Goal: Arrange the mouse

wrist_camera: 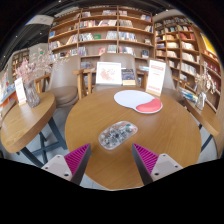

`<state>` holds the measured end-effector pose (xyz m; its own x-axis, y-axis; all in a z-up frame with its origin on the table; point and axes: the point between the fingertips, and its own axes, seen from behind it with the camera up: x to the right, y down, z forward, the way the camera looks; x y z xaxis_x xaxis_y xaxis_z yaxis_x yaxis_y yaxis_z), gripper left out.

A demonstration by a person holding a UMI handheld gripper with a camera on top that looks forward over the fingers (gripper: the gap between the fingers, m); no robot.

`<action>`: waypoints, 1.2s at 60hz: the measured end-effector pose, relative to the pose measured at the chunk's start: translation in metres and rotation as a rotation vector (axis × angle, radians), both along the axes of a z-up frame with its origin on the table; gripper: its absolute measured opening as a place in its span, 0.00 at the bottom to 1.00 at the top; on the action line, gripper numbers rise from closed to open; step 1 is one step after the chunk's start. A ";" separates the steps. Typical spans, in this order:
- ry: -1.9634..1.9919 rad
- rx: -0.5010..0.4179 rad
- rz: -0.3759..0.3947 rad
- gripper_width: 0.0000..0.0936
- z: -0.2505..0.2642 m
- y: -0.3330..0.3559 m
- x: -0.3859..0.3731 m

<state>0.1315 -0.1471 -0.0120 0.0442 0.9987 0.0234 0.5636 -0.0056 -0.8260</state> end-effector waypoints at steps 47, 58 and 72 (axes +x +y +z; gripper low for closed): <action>-0.024 -0.005 0.137 0.50 -0.001 -0.023 -0.090; -0.013 0.009 0.176 0.43 0.022 -0.023 -0.096; 0.088 -0.026 0.149 0.43 0.107 0.013 -0.155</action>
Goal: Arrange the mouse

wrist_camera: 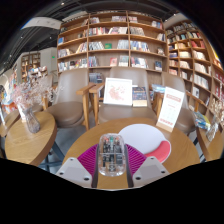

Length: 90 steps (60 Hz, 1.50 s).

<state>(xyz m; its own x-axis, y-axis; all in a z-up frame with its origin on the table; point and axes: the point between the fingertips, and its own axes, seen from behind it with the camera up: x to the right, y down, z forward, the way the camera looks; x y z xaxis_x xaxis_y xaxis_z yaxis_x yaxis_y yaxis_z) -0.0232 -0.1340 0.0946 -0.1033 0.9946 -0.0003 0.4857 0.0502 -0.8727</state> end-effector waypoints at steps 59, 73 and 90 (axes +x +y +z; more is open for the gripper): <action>-0.086 0.035 -0.217 0.90 -0.066 0.140 -0.108; -0.049 0.003 -0.215 0.91 0.028 0.127 0.033; 0.045 0.027 -0.189 0.91 0.098 0.123 0.223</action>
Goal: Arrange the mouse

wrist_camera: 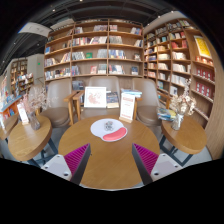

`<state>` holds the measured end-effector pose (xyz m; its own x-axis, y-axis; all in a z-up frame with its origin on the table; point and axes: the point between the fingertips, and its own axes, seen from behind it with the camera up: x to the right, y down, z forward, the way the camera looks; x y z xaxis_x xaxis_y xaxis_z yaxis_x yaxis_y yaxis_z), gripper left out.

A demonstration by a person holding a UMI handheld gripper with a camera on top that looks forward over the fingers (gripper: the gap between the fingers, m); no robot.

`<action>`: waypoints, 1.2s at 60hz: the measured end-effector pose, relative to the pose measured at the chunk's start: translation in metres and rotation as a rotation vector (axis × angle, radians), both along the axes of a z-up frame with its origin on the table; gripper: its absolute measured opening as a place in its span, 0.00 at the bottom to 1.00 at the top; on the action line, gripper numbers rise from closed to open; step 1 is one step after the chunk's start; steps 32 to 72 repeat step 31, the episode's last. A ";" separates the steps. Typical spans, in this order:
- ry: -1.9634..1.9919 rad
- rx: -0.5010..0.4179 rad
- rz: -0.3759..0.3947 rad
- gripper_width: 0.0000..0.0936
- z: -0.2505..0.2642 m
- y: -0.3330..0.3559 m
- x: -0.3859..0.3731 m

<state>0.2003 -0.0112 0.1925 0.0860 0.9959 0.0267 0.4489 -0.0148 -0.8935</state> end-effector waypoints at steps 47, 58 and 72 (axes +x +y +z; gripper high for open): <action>0.018 0.045 0.041 0.91 -0.025 -0.016 0.129; 0.018 0.045 0.041 0.91 -0.025 -0.016 0.129; 0.018 0.045 0.041 0.91 -0.025 -0.016 0.129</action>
